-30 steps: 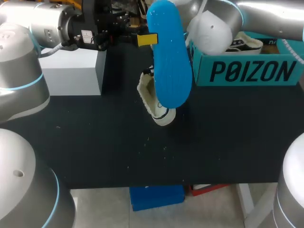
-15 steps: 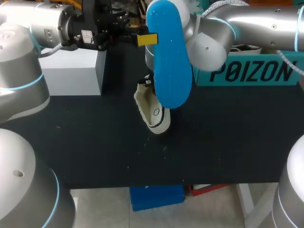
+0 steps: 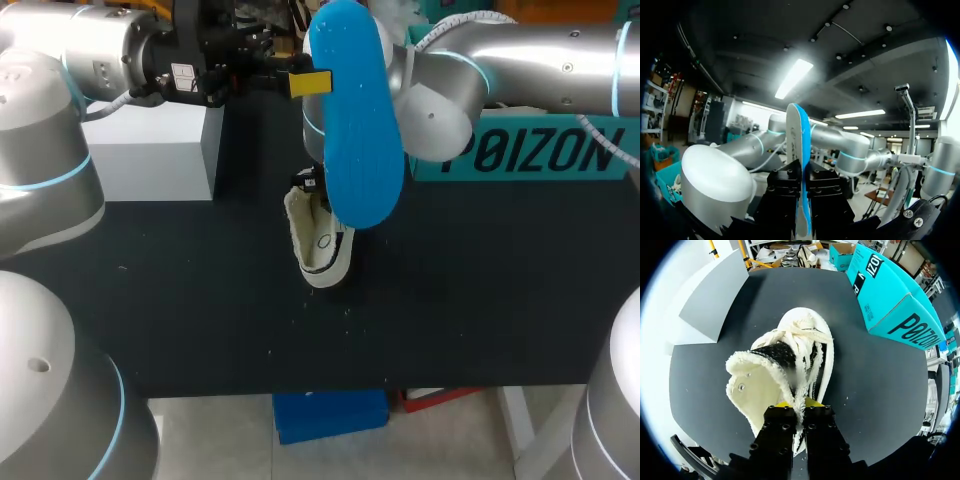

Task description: Take the shoe out of the shoebox, open the shoe tongue, remove and reinsert the insole, then place the shoe into the shoebox

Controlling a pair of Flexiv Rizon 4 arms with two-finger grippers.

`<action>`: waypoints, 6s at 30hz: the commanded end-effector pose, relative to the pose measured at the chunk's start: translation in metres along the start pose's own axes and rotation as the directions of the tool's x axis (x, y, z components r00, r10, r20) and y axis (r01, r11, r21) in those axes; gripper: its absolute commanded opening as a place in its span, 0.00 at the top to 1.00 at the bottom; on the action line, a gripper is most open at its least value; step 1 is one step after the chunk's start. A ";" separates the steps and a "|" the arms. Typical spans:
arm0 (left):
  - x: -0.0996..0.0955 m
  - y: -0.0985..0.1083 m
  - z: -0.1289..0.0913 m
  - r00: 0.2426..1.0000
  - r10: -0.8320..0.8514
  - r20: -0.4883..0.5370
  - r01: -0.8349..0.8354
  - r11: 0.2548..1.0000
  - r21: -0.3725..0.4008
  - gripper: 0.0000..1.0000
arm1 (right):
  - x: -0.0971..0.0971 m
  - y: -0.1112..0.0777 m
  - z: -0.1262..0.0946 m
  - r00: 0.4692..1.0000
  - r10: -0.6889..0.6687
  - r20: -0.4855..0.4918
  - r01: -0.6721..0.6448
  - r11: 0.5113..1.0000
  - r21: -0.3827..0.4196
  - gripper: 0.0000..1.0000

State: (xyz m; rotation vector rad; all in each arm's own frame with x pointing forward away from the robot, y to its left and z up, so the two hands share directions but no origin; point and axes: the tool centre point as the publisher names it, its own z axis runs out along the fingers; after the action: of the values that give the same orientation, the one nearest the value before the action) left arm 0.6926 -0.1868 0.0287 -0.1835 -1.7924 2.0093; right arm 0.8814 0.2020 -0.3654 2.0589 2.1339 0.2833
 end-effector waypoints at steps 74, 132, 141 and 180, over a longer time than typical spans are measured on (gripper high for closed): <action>0.000 0.002 0.001 1.000 0.001 0.002 -0.001 1.000 0.001 1.00 | -0.061 0.001 -0.103 0.315 0.087 -0.945 -0.231 0.973 0.013 0.00; 0.129 0.184 -0.016 0.154 0.949 -0.276 -0.831 -0.027 -0.555 1.00 | -0.061 0.000 -0.111 0.295 0.063 -0.953 -0.200 0.980 0.003 0.00; 0.129 0.184 -0.016 0.154 0.949 -0.276 -0.831 -0.027 -0.555 1.00 | -0.061 0.000 -0.111 0.295 0.063 -0.953 -0.200 0.980 0.003 0.00; 0.033 0.269 -0.045 -0.106 0.954 -0.282 -0.829 -0.241 -0.504 1.00 | -0.061 0.000 -0.111 0.295 0.063 -0.953 -0.200 0.980 0.003 0.00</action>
State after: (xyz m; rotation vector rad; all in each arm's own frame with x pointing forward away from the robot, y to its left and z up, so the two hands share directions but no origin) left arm 0.6145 -0.1460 -0.2296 -2.3835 -2.7497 2.0111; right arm 0.8574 0.1373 -0.2584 2.2091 2.2466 2.1239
